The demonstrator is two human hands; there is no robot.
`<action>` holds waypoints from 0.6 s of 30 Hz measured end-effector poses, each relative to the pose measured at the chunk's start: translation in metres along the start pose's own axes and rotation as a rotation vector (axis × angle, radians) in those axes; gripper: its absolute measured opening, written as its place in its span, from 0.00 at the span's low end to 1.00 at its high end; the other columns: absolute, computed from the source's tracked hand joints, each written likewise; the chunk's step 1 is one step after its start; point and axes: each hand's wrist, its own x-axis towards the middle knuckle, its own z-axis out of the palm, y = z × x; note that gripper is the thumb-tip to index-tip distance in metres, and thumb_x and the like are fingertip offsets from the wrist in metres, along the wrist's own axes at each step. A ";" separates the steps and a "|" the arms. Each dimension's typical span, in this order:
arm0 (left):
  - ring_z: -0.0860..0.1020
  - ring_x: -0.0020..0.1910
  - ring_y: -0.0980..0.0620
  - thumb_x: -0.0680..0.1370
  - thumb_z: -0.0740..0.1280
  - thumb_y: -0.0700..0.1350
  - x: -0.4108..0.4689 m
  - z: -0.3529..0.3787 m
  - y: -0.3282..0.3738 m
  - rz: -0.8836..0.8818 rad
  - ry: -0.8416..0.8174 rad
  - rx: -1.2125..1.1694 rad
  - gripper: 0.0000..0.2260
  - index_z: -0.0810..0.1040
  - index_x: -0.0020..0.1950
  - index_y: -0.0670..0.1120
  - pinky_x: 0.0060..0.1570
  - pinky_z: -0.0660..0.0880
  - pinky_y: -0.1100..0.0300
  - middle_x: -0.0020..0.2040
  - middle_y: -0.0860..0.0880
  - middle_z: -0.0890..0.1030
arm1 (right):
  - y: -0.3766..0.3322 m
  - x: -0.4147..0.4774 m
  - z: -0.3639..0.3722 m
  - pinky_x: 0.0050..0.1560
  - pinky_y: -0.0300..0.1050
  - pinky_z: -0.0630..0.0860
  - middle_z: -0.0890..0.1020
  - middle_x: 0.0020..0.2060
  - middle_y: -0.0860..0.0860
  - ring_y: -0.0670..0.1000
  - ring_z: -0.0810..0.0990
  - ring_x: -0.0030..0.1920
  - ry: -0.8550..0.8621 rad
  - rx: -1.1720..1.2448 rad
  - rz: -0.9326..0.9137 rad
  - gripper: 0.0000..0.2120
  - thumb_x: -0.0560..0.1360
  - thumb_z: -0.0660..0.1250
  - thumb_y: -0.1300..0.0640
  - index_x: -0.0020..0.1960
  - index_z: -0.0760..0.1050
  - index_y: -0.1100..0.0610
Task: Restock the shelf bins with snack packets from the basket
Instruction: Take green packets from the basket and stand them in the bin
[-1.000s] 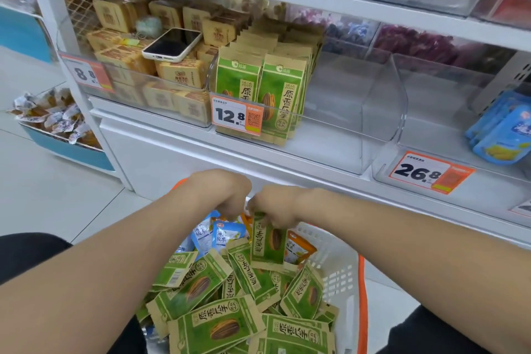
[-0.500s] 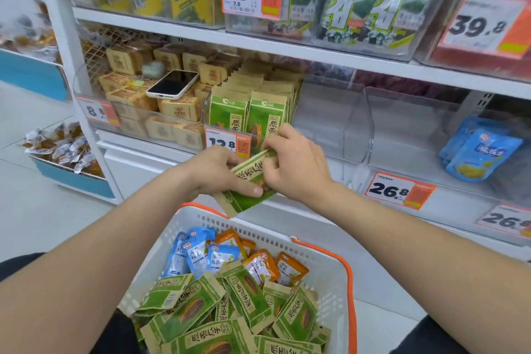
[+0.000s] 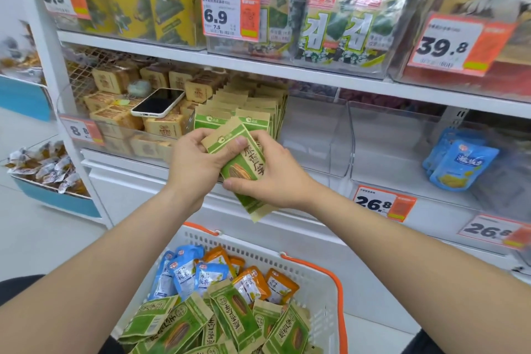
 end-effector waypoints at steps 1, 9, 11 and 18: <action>0.87 0.49 0.45 0.71 0.79 0.47 0.000 0.003 -0.003 0.009 0.018 -0.002 0.18 0.81 0.56 0.40 0.43 0.85 0.53 0.48 0.44 0.88 | 0.000 0.002 0.001 0.55 0.51 0.80 0.82 0.52 0.41 0.44 0.81 0.52 0.027 0.037 0.024 0.32 0.64 0.82 0.41 0.61 0.72 0.46; 0.87 0.44 0.50 0.83 0.69 0.46 -0.004 0.014 0.003 -0.007 -0.059 0.061 0.09 0.83 0.57 0.42 0.39 0.84 0.55 0.47 0.45 0.88 | -0.007 0.008 -0.005 0.46 0.35 0.77 0.82 0.47 0.38 0.38 0.80 0.48 0.256 0.152 0.061 0.35 0.61 0.85 0.47 0.61 0.68 0.46; 0.88 0.47 0.46 0.82 0.71 0.45 -0.006 0.012 0.006 0.011 -0.035 0.080 0.08 0.84 0.57 0.41 0.41 0.85 0.54 0.46 0.44 0.88 | -0.008 0.007 -0.007 0.43 0.29 0.73 0.82 0.49 0.38 0.37 0.80 0.48 0.223 0.109 0.029 0.44 0.61 0.86 0.45 0.67 0.63 0.44; 0.88 0.44 0.47 0.83 0.70 0.48 -0.006 0.012 0.015 0.158 0.006 0.156 0.10 0.85 0.52 0.42 0.42 0.86 0.48 0.44 0.45 0.88 | -0.006 0.008 -0.012 0.54 0.47 0.80 0.81 0.54 0.43 0.46 0.83 0.51 0.277 0.128 -0.110 0.48 0.67 0.83 0.53 0.75 0.55 0.43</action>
